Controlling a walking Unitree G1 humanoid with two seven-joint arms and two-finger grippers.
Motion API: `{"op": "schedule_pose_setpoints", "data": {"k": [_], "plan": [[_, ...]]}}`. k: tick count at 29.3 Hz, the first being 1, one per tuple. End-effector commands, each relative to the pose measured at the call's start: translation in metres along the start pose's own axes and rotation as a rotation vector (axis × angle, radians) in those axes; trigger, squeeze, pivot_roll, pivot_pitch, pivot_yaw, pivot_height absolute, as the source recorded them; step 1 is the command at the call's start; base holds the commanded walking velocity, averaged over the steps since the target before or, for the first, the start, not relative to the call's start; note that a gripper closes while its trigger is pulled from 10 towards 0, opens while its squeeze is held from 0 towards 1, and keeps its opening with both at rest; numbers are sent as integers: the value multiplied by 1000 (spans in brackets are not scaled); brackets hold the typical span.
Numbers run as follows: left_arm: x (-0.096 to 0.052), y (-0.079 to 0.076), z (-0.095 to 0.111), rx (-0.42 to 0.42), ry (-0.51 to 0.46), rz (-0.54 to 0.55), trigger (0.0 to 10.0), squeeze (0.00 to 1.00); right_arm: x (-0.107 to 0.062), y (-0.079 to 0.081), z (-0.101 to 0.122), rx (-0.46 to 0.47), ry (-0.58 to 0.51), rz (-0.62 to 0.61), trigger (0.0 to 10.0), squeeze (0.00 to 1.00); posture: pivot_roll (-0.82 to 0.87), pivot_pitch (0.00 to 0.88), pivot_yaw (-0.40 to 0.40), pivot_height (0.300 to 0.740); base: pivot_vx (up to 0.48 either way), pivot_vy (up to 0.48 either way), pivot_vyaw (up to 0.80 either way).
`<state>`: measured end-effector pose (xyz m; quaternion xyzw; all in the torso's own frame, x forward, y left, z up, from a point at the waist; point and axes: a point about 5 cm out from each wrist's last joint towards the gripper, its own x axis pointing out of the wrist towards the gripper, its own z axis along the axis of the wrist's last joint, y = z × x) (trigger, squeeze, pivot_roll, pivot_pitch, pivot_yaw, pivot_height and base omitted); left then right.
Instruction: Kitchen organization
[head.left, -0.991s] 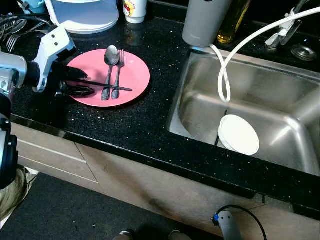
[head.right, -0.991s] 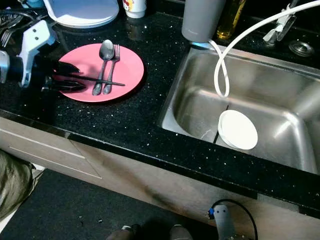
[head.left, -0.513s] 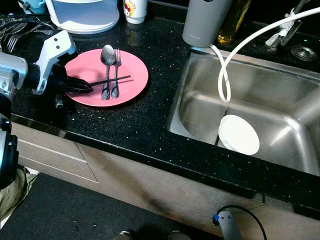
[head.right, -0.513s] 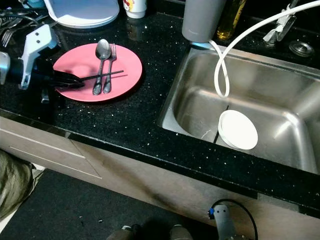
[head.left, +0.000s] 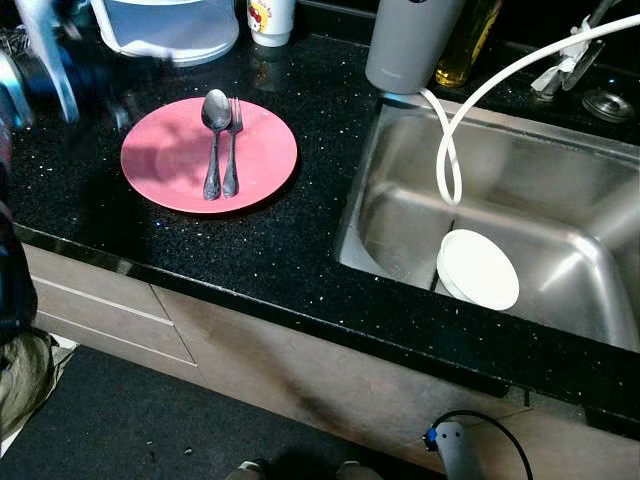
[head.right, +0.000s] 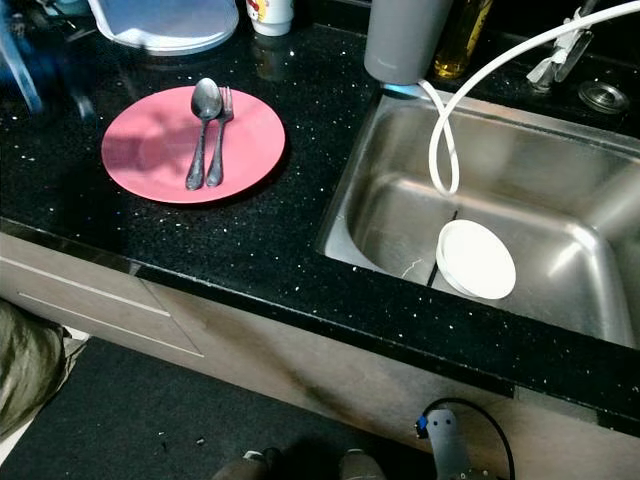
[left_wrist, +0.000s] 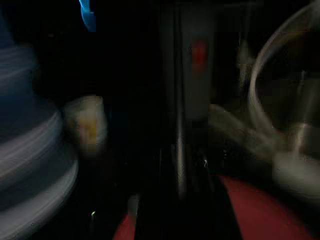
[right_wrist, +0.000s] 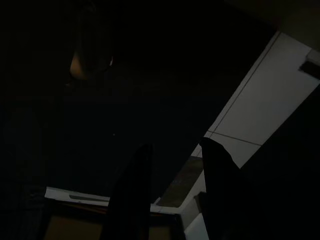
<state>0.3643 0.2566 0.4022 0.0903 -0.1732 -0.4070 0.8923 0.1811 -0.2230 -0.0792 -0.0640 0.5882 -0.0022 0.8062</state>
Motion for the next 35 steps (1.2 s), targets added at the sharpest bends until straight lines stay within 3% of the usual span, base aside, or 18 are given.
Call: {"op": "schedule_pose_setpoints", "data": {"k": [1, 4, 7, 8, 9, 10, 11, 14, 21, 23, 26, 30, 32, 33, 34, 35], "plan": [[10, -4, 16, -51, -161, -27, 0, 0, 1, 1, -8, 1, 21, 0, 10000, 0, 26, 209, -50, 740, 0, 0, 0], [17, -7, 31, -129, -339, -52, 0, 0, 1, 1, -7, 2, 19, 1, 10000, 0, 26, 209, -47, 740, 0, 0, 0], [24, -12, 26, -136, -367, -79, 0, 0, 1, 2, -7, 10, 12, 0, 10000, 0, 23, 207, -39, 740, 0, 0, 0], [26, -14, 23, -158, -379, -88, 0, 0, 1, 3, -7, 16, 9, 0, 10000, 0, 23, 207, -39, 740, 0, 0, 0], [34, -22, 14, -232, -422, -133, 157, 0, 1, 3, -7, 29, 12, -4, 10000, 0, 18, 205, -37, 740, 0, 0, 0], [40, -30, 7, -264, -438, -163, 9686, 0, 1, 4, -7, 35, 20, -3, 10000, 0, 16, 205, -33, 740, 0, 0, -800], [40, -30, 7, -264, -438, -163, 9686, 0, 1, 4, -7, 35, 20, -3, 10000, 0, 16, 205, -33, 740, 0, 0, -800], [57, -58, -10, -305, -451, -257, 10000, 0, 1, 4, -7, 4, 41, -1, 10000, 0, 13, 202, -29, 740, 0, 0, -800], [78, -108, -27, -402, -466, -352, 10000, 0, 1, 5, -6, -6, 44, -1, 10000, 0, 17, 201, -27, 740, 0, 0, -800], [84, -121, -33, -373, -405, -375, 10000, 0, 1, 5, -5, -10, 45, 1, 10000, 0, 20, 201, -24, 740, 0, 0, -800], [87, -128, -40, -335, -336, -367, 10000, 0, 1, 6, -5, -11, 39, 4, 10000, 0, 23, 201, -22, 740, 0, 0, -800], [99, -135, -66, -88, -46, -222, 10000, 0, 1, 7, -4, 0, 26, 8, 10000, 0, 25, 201, -20, 740, 0, 0, -155], [101, -135, -68, -45, -3, -193, 10000, 0, 1, 7, -4, -2, 26, 9, 10000, 0, 25, 201, -20, 740, 0, 0, 0], [104, -133, -76, 87, 103, -129, 10000, 0, 1, 7, -4, -6, 25, 9, 10000, 0, 28, 199, -20, 740, 0, 0, 0], [104, -133, -76, 87, 103, -129, 10000, 0, 1, 7, -4, -6, 25, 9, 10000, 0, 28, 199, -20, 740, 0, 0, 0], [108, -134, -85, 223, 200, -99, 10000, 0, 1, 7, -3, -7, 26, 10, 10000, 0, 31, 199, -21, 740, 0, 0, 0]]}}
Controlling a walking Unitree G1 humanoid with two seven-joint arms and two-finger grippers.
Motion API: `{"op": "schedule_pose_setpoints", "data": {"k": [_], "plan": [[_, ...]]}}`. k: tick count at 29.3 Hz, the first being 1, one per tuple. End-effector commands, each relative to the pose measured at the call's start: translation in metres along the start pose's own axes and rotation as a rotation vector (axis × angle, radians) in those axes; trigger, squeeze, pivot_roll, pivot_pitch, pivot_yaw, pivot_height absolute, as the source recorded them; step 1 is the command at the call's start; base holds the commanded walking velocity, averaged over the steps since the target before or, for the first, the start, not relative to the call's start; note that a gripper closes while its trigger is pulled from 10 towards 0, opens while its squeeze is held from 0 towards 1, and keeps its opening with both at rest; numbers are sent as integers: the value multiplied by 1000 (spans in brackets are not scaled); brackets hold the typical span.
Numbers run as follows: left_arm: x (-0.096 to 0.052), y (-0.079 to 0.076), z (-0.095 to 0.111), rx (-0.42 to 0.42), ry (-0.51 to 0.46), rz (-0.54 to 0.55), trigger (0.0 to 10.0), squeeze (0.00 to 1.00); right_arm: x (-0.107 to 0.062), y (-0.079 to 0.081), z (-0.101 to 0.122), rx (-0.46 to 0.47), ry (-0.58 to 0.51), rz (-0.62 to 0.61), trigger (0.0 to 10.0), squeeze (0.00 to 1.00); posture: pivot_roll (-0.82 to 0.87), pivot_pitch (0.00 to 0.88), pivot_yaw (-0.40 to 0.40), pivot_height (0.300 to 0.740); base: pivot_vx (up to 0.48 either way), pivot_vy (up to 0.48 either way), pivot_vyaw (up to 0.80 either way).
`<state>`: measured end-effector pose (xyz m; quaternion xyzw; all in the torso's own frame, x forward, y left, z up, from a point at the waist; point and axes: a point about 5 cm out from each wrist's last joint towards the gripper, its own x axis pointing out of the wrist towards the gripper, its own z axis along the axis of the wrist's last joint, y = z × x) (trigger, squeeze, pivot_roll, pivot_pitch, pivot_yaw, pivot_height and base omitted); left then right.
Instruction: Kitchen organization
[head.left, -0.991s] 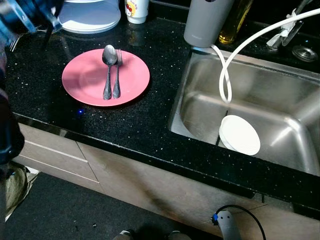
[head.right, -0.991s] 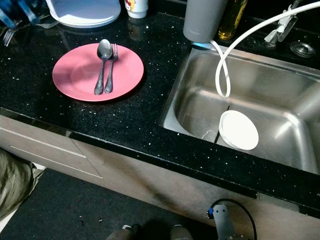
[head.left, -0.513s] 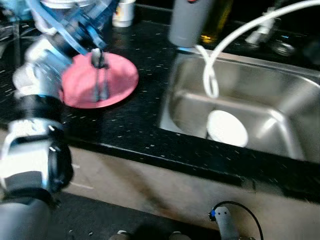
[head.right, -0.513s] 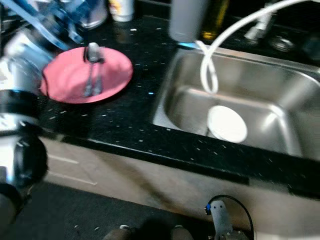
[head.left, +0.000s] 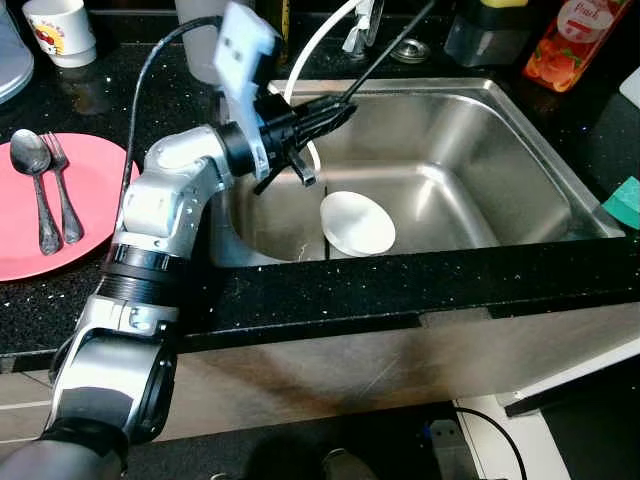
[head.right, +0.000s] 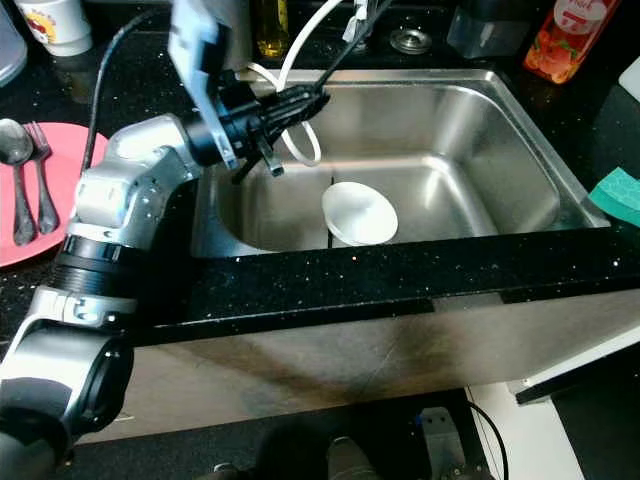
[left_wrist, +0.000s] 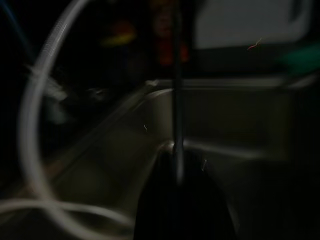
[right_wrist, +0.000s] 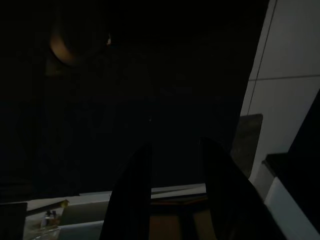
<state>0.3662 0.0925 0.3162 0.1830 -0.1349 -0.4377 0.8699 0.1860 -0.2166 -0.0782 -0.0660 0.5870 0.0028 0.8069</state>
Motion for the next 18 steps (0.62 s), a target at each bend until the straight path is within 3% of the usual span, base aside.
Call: {"op": "schedule_pose_setpoints", "data": {"k": [1, 3, 4, 5, 6, 7, 9, 12, 15, 18], "plan": [[8, -8, -10, 88, 78, -5, 10000, 0, 1, 1, -9, 1, 29, 5, 10000, 0, 31, 198, -22, 740, 0, 0, 0], [10, -12, -12, 80, 75, -21, 10000, 0, 1, 1, -9, 1, 29, 6, 10000, 0, 31, 198, -22, 740, 0, 0, 0], [18, -25, -15, 42, 43, -72, 10000, 55, 1, 1, -8, 0, 28, 8, 10000, 0, 26, 198, -19, 740, 0, 0, 0], [21, -31, -16, 5, 29, -92, 10000, 859, 1, 1, -8, 0, 27, 8, 10000, 0, 26, 198, -19, 740, 0, 0, 0], [21, -31, -16, 5, 29, -92, 10000, 859, 1, 1, -8, 0, 27, 8, 10000, 0, 26, 198, -19, 740, 0, 0, 0], [24, -36, -19, -41, 25, -108, 10000, 1000, 1, 2, -8, 1, 27, 8, 10000, 0, 22, 197, -17, 740, 0, 0, 0], [28, -44, -20, -44, 25, -130, 10000, 1000, 1, 2, -8, 3, 25, 7, 10000, 0, 18, 197, -15, 740, 0, 0, 0], [31, -42, -12, -30, -17, -107, 10000, 1000, 1, 2, -8, 6, 23, 7, 10000, 0, 14, 196, -15, 740, 0, 0, 0], [26, -25, 6, -18, -87, -7, 10000, 1000, 1, 3, -8, 10, 21, 7, 10000, 0, 18, 196, -16, 740, 0, 0, 0], [15, -5, 14, 25, -77, 109, 10000, 1000, 1, 3, -8, 10, 22, 9, 10000, 0, 25, 197, -17, 740, 0, 0, 0]]}}
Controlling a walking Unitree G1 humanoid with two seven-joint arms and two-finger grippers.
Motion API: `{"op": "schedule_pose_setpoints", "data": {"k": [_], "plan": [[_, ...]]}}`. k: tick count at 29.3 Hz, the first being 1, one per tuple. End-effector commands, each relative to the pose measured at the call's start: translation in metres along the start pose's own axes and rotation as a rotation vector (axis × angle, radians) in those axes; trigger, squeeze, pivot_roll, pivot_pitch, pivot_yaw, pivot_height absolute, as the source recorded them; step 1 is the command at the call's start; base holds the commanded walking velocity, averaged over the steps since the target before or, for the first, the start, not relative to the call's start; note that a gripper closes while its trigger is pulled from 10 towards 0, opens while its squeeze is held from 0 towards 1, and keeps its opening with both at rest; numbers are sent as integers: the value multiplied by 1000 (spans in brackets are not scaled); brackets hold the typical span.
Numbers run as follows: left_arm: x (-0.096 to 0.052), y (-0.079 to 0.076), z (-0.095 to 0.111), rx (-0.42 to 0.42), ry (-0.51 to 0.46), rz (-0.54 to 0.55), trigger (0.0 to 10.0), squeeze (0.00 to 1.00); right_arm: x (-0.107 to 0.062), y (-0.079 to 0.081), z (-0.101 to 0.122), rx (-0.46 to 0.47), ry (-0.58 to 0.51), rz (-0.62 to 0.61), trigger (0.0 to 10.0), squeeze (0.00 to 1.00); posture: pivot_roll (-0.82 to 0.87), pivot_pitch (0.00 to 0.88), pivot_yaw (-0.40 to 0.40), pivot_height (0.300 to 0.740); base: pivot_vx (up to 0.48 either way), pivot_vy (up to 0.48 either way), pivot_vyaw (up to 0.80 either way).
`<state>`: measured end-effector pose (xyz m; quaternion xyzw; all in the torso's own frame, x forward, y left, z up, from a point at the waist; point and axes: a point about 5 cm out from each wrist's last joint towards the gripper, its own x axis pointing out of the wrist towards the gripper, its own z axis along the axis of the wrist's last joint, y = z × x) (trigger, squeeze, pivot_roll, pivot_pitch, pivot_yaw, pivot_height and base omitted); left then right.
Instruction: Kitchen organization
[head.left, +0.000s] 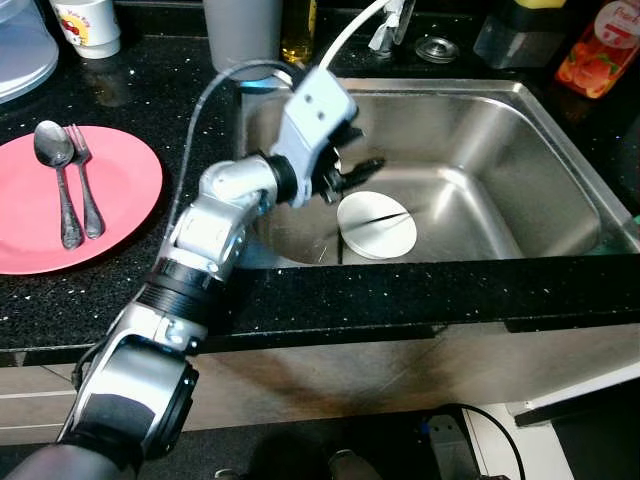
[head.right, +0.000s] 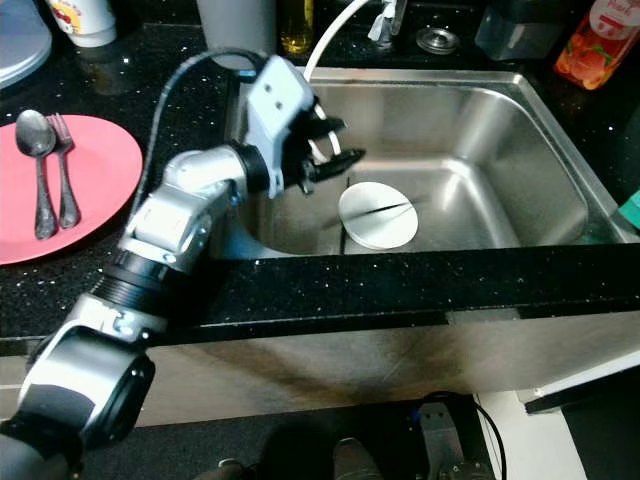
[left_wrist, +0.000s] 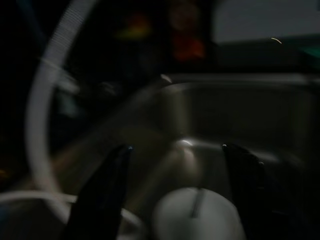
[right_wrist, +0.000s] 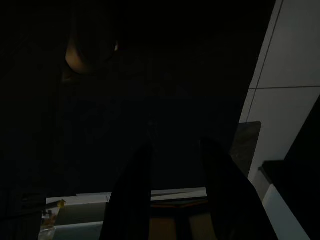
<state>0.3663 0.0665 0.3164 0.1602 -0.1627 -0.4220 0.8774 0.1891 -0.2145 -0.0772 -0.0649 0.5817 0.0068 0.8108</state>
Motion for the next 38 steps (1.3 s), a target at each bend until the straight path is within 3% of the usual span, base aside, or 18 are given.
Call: {"op": "schedule_pose_setpoints", "data": {"k": [1, 3, 4, 5, 6, 8, 9, 11, 12, 14, 18, 22, 23, 25, 26, 27, 32, 38], "plan": [[-5, 9, 9, 40, -18, 58, 10000, 1000, 1, 1, -11, 13, 35, 2, 10000, 0, 25, 197, -17, 740, 0, 0, 0], [-17, 28, 14, 93, 17, 186, 10000, 1000, 1, 2, -11, 10, 36, 5, 10000, 0, 35, 199, -20, 740, 0, 0, 0], [-27, 40, 14, 119, 51, 267, 10000, 0, 1, 2, -11, 8, 35, 8, 10000, 0, 38, 199, -20, 740, 0, 0, 0], [-36, 50, 14, 140, 84, 341, 10000, 0, 1, 2, -11, 6, 33, 13, 10000, 0, 38, 199, -20, 740, 0, 0, 0], [-36, 50, 14, 140, 84, 341, 10000, 0, 1, 2, -11, 6, 33, 13, 10000, 0, 38, 199, -20, 740, 0, 0, 0], [-60, 69, 8, 134, 157, 523, 10000, 0, 2, 3, -10, 9, 18, 19, 10000, 0, 44, 200, -22, 740, 0, 0, 0], [-60, 69, 8, 134, 157, 523, 10000, 0, 2, 3, -10, 9, 18, 19, 10000, 0, 44, 200, -22, 740, 0, 0, 0], [-93, 85, -3, 98, 250, 759, 10000, 0, 2, 4, -8, -8, -11, 33, 10000, 0, 49, 200, -24, 740, 0, 0, 0], [-93, 85, -3, 98, 250, 759, 10000, 0, 2, 4, -8, -8, -11, 33, 10000, 0, 49, 200, -24, 740, 0, 0, 0], [-120, 86, -14, 48, 303, 935, 10000, 0, 2, 4, -8, -17, -14, 39, 10000, 0, 64, 203, -25, 740, 0, 0, 800], [-151, 80, -12, -9, 295, 1132, 10000, 0, 2, 5, -7, -22, -10, 47, 10000, 0, 83, 205, -28, 740, 0, 0, 800], [-152, 70, -8, -83, 262, 1166, 10000, 0, 2, 4, -7, -20, -9, 40, 10000, 0, 98, 201, -24, 740, 0, 0, 800], [-150, 61, -7, -137, 261, 1167, 10000, 0, 2, 5, -8, -15, -9, 37, 10000, 0, 98, 201, -22, 740, 0, 0, 0], [-149, 57, -6, -155, 263, 1168, 10000, 0, 2, 5, -8, -11, -9, 36, 10000, 0, 98, 201, -22, 740, 0, 0, 0], [-147, 47, -9, -227, 281, 1168, 10000, 0, 2, 5, -8, -4, -14, 34, 10000, 0, 105, 194, -17, 740, 0, 0, 0], [-147, 47, -9, -227, 281, 1168, 10000, 0, 2, 5, -8, -4, -14, 34, 10000, 0, 105, 194, -17, 740, 0, 0, 0], [-140, 30, -33, -430, 348, 1103, 10000, 0, 2, 6, -7, -10, -13, 35, 10000, 0, 100, 185, -17, 740, 0, 0, 0], [-138, 34, -37, -476, 333, 1088, 10000, 0, 2, 6, -7, -8, -11, 34, 10000, 0, 92, 190, -14, 740, 0, 0, 0]]}}
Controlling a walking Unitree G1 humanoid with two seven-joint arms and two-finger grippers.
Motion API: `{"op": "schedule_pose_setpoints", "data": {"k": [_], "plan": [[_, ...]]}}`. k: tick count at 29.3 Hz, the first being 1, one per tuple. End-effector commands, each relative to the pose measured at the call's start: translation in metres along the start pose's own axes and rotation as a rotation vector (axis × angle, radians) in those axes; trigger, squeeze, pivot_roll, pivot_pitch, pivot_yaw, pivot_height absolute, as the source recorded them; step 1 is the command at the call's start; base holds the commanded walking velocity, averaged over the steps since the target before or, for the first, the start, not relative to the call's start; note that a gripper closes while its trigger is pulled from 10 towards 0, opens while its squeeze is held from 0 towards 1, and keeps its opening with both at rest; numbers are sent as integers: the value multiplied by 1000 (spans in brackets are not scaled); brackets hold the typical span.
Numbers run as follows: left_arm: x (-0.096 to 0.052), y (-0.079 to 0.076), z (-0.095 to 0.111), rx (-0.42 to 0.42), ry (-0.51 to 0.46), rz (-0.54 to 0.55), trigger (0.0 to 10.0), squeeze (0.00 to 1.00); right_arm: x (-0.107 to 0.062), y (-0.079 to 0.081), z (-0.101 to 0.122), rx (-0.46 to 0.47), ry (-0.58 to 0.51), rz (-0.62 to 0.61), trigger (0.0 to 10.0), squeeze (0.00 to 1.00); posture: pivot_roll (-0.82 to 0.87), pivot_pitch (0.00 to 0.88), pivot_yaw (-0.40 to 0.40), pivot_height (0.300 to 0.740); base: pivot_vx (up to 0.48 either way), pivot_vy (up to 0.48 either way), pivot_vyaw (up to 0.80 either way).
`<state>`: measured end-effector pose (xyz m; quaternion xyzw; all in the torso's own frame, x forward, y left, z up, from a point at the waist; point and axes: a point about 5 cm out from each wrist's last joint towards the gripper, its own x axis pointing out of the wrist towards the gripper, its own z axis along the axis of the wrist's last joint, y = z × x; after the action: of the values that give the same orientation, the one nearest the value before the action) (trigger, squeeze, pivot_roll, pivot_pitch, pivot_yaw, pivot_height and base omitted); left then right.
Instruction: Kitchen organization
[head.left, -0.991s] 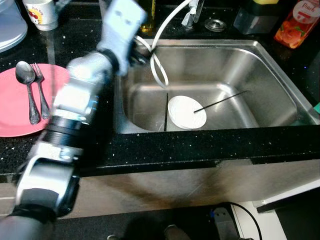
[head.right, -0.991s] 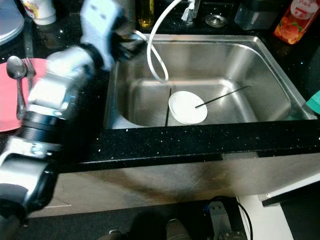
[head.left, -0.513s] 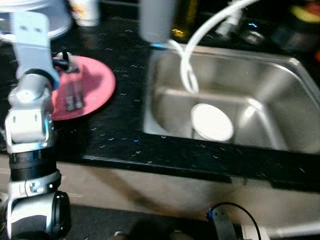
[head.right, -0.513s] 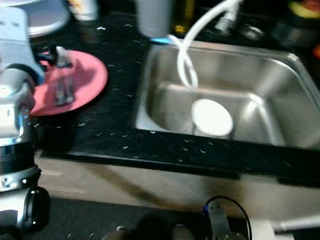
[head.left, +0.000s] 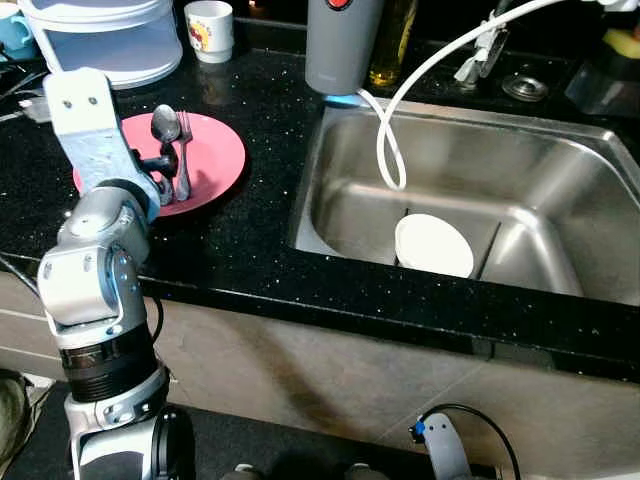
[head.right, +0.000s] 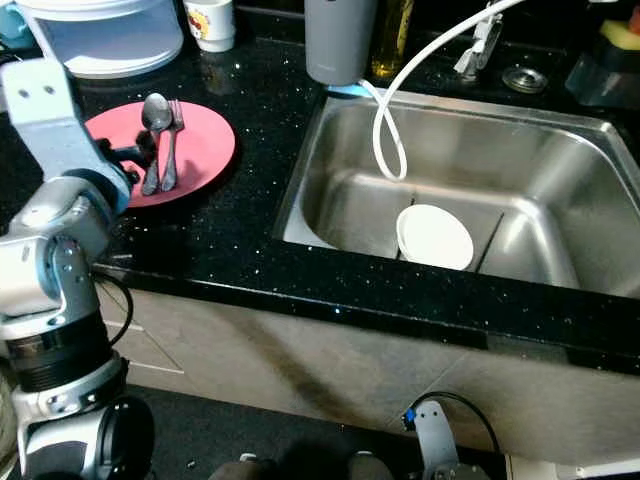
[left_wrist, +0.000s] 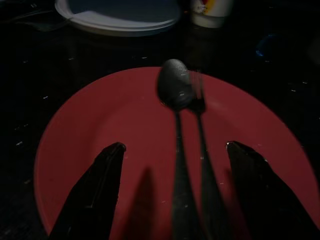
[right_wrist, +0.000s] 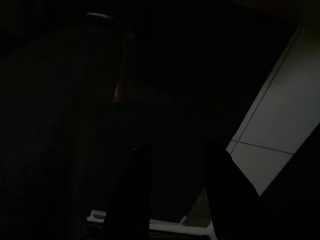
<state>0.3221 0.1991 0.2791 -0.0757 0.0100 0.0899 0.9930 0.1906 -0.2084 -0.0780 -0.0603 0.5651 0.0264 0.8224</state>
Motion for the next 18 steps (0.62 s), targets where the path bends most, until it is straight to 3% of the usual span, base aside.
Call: {"op": "schedule_pose_setpoints", "data": {"k": [1, 11, 18], "plan": [[4, 5, 0, -14, 14, 16, 10000, 0, 1, 0, -9, 7, 32, -1, 10000, 0, 92, 190, -14, 740, 0, 0, 0], [18, 36, 10, 15, -3, 108, 10000, 0, 0, -2, -10, 4, 39, -9, 10000, 0, 75, 205, -19, 740, 0, 0, 0], [26, 39, 5, -27, 30, 82, 10000, 0, 0, -3, -11, -13, 47, -16, 10000, 0, 65, 209, -25, 740, 0, 0, 0]]}}
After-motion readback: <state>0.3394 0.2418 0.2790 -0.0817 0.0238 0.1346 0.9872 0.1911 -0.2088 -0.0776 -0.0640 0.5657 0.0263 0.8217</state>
